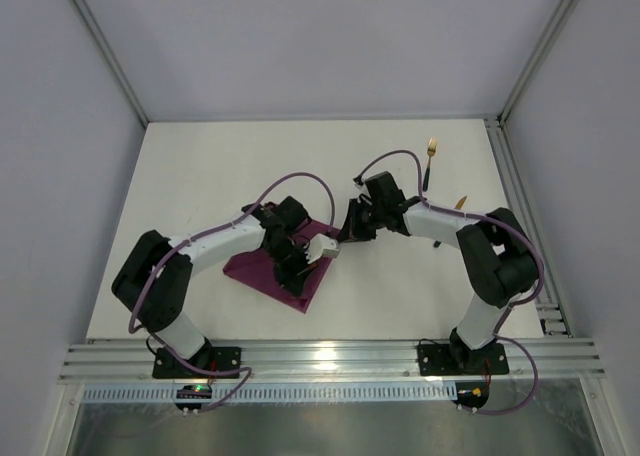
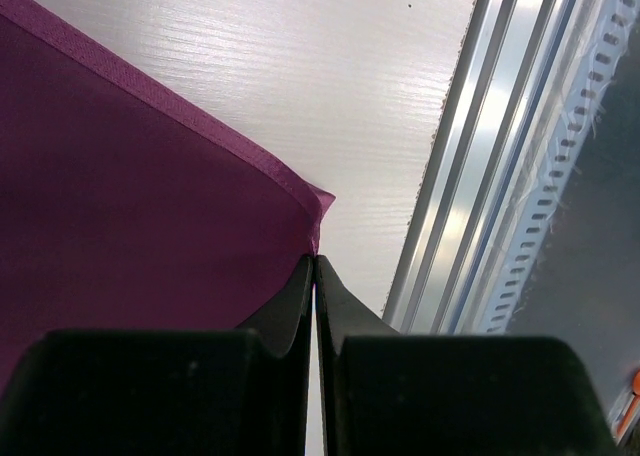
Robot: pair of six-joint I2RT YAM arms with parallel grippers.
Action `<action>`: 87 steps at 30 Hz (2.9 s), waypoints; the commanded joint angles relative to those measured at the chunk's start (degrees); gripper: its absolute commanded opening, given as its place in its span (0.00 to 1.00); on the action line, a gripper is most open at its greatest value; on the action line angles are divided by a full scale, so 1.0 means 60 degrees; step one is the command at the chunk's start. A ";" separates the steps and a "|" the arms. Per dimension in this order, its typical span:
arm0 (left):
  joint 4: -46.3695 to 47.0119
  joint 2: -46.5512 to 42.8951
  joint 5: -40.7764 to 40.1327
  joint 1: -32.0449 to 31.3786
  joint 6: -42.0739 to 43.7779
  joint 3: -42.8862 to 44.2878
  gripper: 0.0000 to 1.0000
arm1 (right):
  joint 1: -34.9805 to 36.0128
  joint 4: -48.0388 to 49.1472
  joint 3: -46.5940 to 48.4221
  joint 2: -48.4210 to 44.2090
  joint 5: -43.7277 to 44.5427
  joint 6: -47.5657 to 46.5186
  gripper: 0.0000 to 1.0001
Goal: Fold the napkin into a case and place the utensils inside
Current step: Fold the top corner of the square-folded napkin at the center of the board, then smooth out the lower triangle-folded napkin at the center of the board.
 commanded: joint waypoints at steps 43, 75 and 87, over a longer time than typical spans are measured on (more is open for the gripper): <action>-0.1677 -0.0328 0.1317 0.0006 0.1881 0.0958 0.45 | -0.0104 0.0006 0.1344 0.1770 0.0335 -0.0141 0.04; 0.1472 -0.1429 -0.3179 0.5485 0.0138 -0.1854 0.18 | -0.0104 -0.0404 0.1373 0.1272 0.0364 -0.0522 0.04; 0.1647 -0.1443 -0.3369 0.5470 0.0050 -0.2059 0.19 | 0.0100 -0.1166 0.1578 0.0336 0.1097 -0.1181 0.04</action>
